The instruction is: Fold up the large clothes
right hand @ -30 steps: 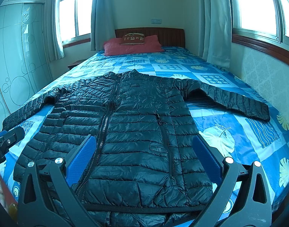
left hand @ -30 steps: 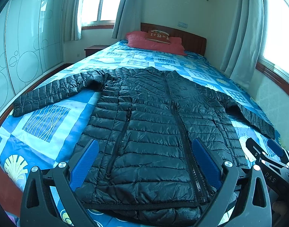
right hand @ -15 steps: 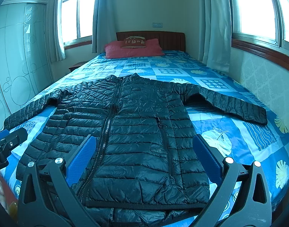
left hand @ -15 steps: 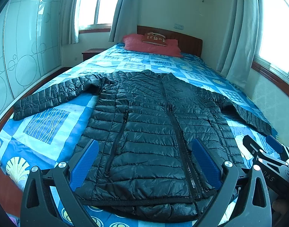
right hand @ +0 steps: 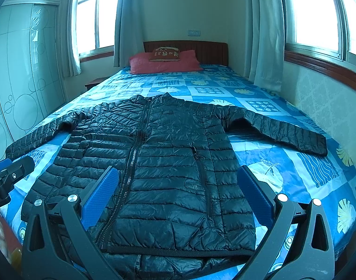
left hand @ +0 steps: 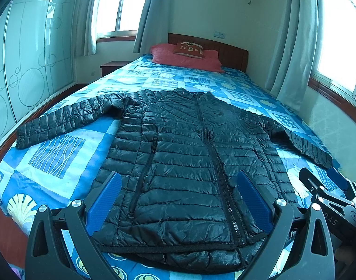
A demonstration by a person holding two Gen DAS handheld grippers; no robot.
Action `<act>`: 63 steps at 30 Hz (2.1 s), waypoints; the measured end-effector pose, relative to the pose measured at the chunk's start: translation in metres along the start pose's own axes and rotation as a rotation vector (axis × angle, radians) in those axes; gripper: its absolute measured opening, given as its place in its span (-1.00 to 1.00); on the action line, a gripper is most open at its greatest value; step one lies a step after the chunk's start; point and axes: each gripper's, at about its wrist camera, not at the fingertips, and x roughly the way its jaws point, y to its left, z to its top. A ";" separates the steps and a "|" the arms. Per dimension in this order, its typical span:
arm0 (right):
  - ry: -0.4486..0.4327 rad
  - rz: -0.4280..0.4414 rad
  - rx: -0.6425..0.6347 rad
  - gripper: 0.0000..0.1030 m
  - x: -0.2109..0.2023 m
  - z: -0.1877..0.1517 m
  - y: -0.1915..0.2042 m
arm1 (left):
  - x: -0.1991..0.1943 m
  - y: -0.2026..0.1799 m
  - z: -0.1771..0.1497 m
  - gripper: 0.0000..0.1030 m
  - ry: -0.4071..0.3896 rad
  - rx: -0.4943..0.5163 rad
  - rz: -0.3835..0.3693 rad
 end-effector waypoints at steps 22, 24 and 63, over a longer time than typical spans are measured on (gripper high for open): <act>0.133 0.000 0.430 0.26 0.108 0.009 -0.185 | 0.104 0.156 0.027 0.90 0.119 -0.263 0.264; 0.116 -0.010 0.523 0.26 0.122 0.006 -0.228 | 0.122 0.184 0.026 0.90 0.146 -0.288 0.323; -0.084 0.111 0.370 -0.85 0.261 0.135 -0.192 | 0.199 0.259 0.006 0.92 0.211 -0.345 0.545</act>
